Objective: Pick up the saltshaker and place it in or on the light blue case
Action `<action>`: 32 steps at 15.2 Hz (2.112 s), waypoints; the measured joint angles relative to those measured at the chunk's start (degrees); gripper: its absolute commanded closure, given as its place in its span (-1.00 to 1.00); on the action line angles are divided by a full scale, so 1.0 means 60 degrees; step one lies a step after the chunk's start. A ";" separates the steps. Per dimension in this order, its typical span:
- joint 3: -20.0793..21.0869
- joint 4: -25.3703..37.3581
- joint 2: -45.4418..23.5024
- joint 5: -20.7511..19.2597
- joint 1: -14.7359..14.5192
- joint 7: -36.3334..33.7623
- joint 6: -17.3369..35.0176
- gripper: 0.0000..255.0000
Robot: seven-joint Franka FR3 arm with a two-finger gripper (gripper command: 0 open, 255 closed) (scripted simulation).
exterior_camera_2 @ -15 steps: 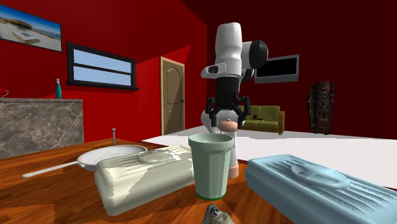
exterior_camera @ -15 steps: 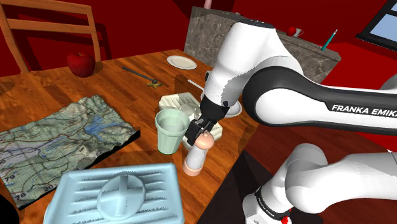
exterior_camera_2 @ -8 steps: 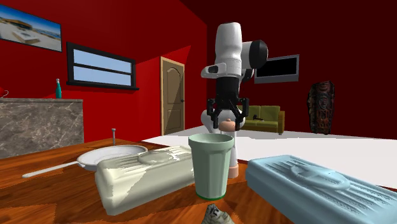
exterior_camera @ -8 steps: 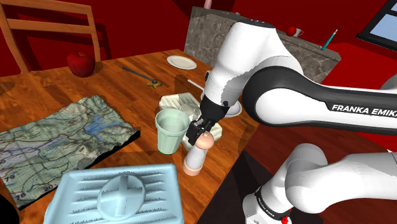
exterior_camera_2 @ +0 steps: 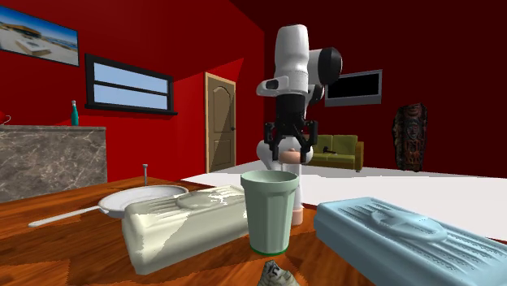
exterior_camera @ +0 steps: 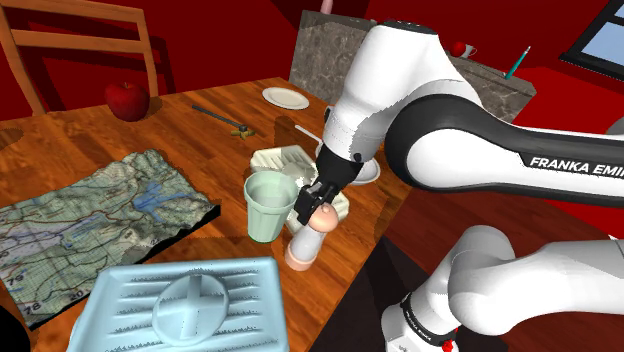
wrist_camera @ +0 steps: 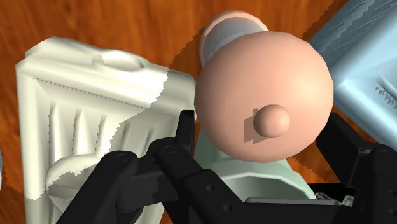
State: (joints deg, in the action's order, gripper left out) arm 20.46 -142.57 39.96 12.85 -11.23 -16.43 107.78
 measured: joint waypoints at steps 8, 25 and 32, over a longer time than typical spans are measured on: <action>-0.0163 0.1015 0.0000 -0.0150 0.0065 -0.0051 -0.1014 1.00; -0.0435 0.3543 -0.0475 -0.0457 0.0244 -0.0154 -0.3075 1.00; -0.0250 0.4787 -0.1051 -0.0515 0.0310 -0.0452 -0.3720 1.00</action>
State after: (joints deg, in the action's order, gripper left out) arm 18.96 -113.84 33.65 9.76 -9.37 -19.14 85.47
